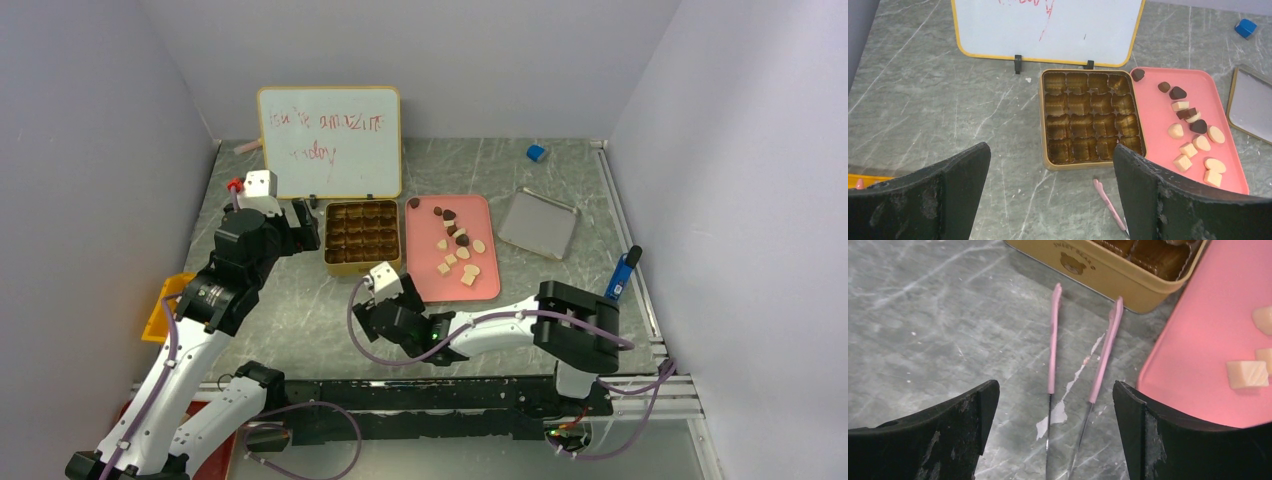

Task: Pack the chocolate
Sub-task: Pick up the clamp at the center of the board.

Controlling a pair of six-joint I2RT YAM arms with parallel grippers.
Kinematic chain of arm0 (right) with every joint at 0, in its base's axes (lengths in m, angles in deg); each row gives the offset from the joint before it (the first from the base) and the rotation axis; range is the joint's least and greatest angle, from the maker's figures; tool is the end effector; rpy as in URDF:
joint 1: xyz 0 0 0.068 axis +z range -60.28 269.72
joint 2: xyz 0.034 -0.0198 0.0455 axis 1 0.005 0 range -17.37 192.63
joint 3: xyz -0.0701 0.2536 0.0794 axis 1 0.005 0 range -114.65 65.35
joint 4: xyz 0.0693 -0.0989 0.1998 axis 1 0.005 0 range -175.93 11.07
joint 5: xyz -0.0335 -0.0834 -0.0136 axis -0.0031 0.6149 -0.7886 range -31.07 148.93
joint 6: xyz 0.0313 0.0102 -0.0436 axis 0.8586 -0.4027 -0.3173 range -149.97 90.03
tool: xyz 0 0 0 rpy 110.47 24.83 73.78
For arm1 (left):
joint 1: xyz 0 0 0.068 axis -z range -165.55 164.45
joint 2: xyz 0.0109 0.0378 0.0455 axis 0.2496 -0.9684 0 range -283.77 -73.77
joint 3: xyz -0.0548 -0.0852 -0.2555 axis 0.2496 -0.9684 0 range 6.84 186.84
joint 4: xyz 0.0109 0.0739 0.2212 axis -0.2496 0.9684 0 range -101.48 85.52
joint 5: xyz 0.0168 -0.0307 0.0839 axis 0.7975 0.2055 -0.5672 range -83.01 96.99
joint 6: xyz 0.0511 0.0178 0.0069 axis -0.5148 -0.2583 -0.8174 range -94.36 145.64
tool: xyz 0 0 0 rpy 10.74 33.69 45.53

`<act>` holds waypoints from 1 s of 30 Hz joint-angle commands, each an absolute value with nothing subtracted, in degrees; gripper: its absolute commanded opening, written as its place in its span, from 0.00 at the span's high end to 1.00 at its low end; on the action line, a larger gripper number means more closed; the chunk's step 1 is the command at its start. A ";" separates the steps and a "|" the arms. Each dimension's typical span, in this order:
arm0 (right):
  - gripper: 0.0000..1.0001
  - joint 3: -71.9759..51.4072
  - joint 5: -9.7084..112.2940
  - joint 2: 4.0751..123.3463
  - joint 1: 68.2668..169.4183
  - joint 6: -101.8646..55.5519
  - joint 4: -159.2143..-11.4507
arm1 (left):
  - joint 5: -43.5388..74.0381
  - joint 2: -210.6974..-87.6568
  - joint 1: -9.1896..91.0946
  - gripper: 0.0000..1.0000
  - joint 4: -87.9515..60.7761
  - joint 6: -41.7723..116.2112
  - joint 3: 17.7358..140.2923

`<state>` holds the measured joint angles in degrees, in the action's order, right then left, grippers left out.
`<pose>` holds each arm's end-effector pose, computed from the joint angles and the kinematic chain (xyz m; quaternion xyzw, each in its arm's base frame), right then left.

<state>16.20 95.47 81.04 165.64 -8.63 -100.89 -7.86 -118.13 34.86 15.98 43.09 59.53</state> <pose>0.1014 0.3147 0.1947 -0.2548 0.8133 0.1498 0.5012 0.1316 -0.0389 0.3542 -0.0541 0.8096 -0.0869 0.5779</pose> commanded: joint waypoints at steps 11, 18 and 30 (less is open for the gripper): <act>0.08 13.83 97.92 86.23 163.72 -4.77 -100.33 | -7.78 -118.13 34.92 0.03 14.63 43.31 59.34; 0.09 14.20 95.88 87.05 162.54 -3.95 -101.63 | -7.71 -118.15 34.92 0.03 14.27 43.22 58.83; 0.17 16.26 92.12 87.42 162.57 -0.55 -102.96 | -7.43 -118.60 34.91 0.03 14.11 43.24 58.91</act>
